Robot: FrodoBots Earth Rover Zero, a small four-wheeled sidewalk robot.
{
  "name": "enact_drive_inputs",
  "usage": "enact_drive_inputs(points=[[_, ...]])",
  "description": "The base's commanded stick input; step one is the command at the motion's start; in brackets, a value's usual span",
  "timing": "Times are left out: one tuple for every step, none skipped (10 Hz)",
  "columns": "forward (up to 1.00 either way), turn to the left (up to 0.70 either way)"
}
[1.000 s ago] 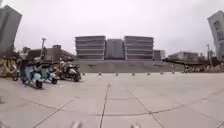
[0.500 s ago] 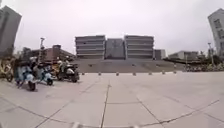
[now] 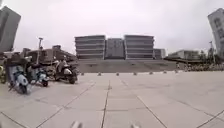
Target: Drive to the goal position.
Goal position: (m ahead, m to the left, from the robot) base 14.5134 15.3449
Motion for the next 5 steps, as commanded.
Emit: enact_drive_inputs(points=[[0.70,0.00],[0.70,0.00],[0.70,0.00],[0.70,0.00],[0.70,0.00]])
